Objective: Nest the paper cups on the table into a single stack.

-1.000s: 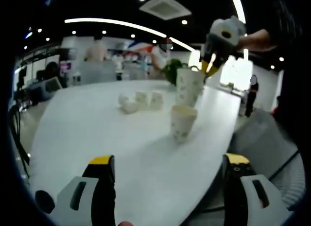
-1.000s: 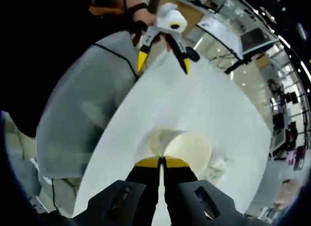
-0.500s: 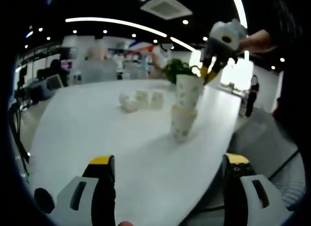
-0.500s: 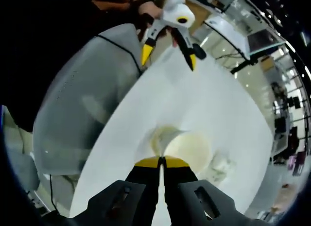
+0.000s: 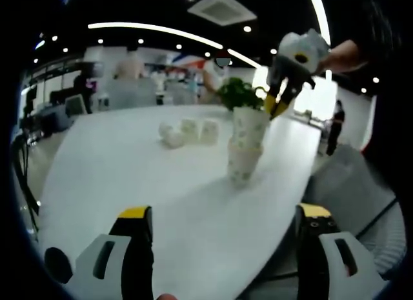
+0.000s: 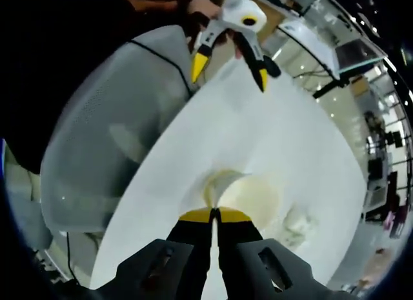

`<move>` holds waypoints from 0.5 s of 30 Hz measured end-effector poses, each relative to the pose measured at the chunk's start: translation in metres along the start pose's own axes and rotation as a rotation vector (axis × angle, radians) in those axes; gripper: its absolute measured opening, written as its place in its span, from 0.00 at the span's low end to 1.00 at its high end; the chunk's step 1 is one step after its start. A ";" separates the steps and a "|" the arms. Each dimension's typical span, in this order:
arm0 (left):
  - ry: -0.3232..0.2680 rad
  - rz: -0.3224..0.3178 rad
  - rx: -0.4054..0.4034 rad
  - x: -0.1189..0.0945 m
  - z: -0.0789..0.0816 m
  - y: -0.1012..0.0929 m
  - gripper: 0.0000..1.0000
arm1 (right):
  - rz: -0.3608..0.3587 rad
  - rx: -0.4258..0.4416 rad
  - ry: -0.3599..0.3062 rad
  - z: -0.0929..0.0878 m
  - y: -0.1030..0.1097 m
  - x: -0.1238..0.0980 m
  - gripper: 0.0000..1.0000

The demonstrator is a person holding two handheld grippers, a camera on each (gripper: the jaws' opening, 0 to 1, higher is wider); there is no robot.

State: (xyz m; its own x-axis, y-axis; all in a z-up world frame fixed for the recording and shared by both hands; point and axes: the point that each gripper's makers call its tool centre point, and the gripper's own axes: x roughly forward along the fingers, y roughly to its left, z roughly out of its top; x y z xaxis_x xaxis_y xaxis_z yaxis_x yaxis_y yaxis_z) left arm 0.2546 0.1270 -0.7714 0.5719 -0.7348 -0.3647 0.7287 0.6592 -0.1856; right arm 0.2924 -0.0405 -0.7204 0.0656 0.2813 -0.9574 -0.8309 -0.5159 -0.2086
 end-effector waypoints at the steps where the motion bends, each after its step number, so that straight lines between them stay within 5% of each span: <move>1: 0.000 0.000 -0.001 0.000 0.000 0.000 0.90 | 0.005 -0.002 0.002 0.000 0.001 0.001 0.00; 15: -0.001 0.004 -0.011 -0.002 -0.002 0.000 0.90 | 0.023 -0.048 0.041 -0.002 0.004 0.015 0.00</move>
State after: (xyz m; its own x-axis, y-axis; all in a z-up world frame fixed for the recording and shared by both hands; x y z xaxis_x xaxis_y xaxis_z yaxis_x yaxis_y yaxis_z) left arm 0.2523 0.1287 -0.7728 0.5753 -0.7324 -0.3642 0.7220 0.6639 -0.1945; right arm 0.2916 -0.0399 -0.7364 0.0704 0.2359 -0.9692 -0.8052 -0.5601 -0.1948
